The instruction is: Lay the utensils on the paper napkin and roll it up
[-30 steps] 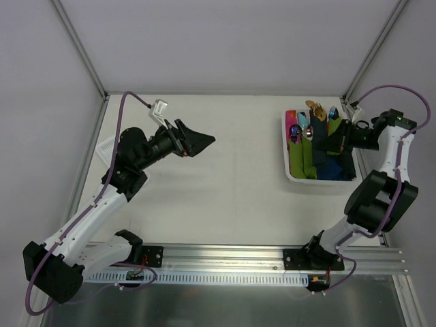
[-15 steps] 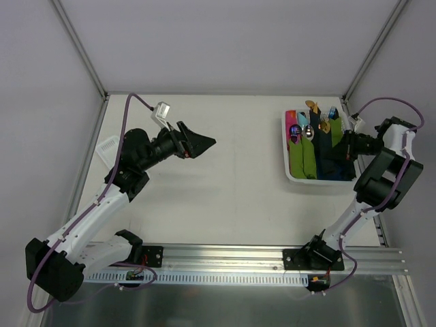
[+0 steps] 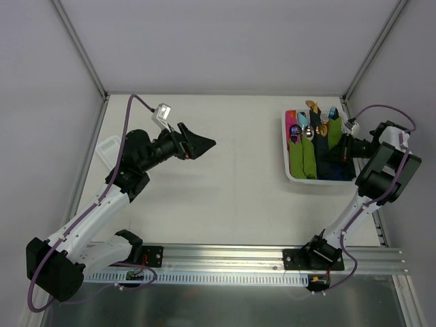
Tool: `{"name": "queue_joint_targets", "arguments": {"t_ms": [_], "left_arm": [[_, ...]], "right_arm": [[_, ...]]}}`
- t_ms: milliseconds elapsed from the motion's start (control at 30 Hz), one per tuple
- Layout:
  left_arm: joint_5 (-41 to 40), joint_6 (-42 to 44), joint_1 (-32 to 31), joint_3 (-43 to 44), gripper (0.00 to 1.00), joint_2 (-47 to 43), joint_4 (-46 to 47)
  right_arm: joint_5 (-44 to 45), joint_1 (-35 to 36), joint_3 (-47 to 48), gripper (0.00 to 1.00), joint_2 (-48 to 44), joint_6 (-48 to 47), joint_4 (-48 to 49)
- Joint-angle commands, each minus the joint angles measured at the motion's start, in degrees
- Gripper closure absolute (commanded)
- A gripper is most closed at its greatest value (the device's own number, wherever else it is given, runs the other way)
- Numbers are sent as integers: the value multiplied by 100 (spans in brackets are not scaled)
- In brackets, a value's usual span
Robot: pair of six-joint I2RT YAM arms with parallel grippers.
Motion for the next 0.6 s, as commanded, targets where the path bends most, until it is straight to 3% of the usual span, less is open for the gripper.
{"name": "queue_joint_targets", "arguments": {"t_ms": [0, 267, 567], "left_arm": [[-68, 146, 2, -55, 1, -24, 179], [-94, 181, -7, -29, 1, 29, 143], [-103, 216, 11, 41, 1, 38, 56]], "right_arm": [[-209, -5, 41, 100, 125, -42, -1599], [388, -5, -117, 100, 160, 678, -527], [1249, 65, -170, 81, 117, 943, 97]]}}
